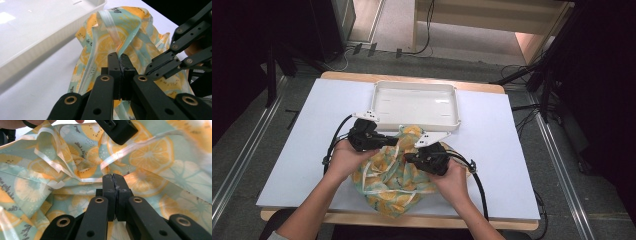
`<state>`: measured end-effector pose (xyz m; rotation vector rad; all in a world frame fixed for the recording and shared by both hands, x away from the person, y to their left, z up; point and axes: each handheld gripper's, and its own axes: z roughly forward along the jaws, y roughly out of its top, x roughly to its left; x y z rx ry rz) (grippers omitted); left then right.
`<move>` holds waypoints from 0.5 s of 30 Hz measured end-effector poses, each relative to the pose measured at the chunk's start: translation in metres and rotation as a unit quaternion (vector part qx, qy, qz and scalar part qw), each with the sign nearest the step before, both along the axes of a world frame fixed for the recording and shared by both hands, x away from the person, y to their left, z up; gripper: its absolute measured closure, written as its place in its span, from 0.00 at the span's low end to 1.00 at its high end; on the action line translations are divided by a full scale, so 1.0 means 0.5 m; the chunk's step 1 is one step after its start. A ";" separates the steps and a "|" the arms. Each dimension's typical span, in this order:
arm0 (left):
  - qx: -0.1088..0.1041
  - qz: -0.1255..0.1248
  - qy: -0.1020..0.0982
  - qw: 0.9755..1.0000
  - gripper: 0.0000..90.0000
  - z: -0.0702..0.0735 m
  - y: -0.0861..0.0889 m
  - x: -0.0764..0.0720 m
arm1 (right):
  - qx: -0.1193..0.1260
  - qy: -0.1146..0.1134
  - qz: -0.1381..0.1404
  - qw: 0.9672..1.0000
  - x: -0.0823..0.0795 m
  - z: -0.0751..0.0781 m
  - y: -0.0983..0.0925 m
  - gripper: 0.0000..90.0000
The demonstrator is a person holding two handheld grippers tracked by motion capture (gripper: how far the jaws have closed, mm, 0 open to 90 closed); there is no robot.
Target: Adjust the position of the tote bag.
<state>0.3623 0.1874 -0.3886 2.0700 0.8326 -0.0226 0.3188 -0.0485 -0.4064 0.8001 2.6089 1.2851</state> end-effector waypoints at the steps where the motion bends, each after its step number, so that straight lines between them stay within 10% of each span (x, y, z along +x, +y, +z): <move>1: 0.001 0.000 0.000 1.000 1.00 0.000 0.003 0.000 | 0.001 0.002 -0.002 1.000 -0.002 0.004 -0.004 1.00; 15: 0.000 0.047 -0.011 0.999 1.00 0.010 0.064 0.013 | 0.005 -0.001 -0.059 0.998 -0.027 0.013 -0.135 1.00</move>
